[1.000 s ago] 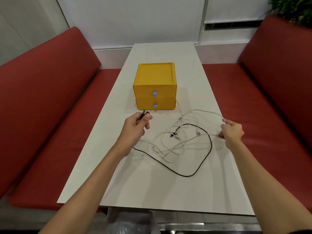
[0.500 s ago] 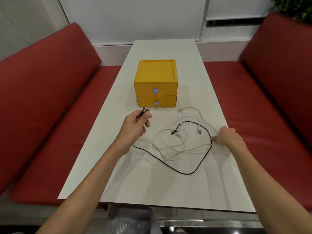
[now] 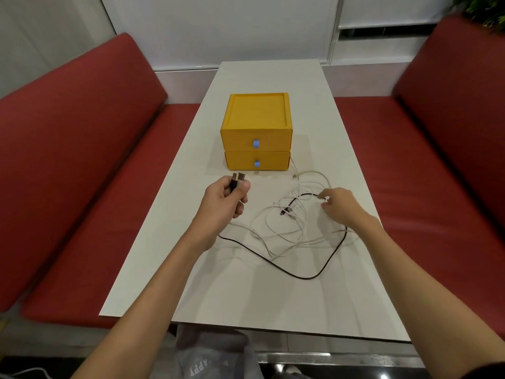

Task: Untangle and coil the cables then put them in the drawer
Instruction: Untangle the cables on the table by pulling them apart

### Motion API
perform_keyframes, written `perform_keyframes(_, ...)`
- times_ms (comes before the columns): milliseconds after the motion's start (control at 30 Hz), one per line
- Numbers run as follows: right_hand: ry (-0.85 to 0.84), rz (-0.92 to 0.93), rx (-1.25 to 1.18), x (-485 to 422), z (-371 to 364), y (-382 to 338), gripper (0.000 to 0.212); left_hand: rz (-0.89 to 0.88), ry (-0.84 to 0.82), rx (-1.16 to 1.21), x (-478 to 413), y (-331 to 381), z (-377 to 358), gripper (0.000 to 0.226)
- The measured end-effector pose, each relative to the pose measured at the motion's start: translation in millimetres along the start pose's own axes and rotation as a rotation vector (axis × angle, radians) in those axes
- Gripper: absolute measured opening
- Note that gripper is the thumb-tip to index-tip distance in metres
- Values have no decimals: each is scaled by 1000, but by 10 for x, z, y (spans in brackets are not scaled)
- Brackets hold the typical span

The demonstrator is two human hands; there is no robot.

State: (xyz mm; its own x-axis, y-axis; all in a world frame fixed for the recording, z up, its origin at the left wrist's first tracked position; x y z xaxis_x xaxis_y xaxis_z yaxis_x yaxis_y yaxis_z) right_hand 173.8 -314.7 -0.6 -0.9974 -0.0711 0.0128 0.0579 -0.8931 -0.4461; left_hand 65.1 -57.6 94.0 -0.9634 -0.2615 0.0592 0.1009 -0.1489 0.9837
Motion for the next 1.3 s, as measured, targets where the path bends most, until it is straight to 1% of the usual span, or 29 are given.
perform_keyframes(67,-11,1,58,15,-171,44,34,1,8,8,9,-8,14,21)
perform_keyframes(133,31,-21,100,39,-265,95,31,-3,9,15,16,-3,20,23)
perform_keyframes(267,117,-70,104,68,-295,143,27,5,-18,35,21,-9,14,22)
perform_keyframes(500,132,-82,125,82,-270,115,30,-11,-55,45,16,2,20,22)
perform_keyframes(633,153,-53,185,115,-227,34,34,-25,-58,40,12,11,24,22)
perform_keyframes(733,196,-72,91,109,-106,-15,34,-48,-51,24,2,28,46,21)
perform_keyframes(833,320,-83,-109,40,205,-55,21,-66,-43,14,-6,43,74,20)
perform_keyframes(900,420,-25,-147,-12,525,-146,12,-67,-48,10,-8,48,76,20)
perform_keyframes(1000,581,40,-196,-16,1129,-378,14,-71,-57,7,-8,56,55,20)
perform_keyframes(1133,787,170,-291,145,1872,-815,23,-86,-70,1,2,72,19,19)
perform_keyframes(1300,940,369,-416,420,2538,-1353,22,-94,-74,10,15,106,3,17)
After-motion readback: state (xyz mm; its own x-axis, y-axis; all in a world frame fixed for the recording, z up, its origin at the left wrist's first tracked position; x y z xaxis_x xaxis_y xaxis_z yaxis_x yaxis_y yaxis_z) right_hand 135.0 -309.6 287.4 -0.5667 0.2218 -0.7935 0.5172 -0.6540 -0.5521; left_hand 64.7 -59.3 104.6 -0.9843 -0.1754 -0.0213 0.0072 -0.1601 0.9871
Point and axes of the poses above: each hand's wrist, its own x-axis away from the middle knuckle, its own z-axis out of the back of the hand, y = z × x, the point moved 6 cm from there along -x, towards the middle knuckle, and after that the axes turned 7 degrees about y, right-handed, at the moved point
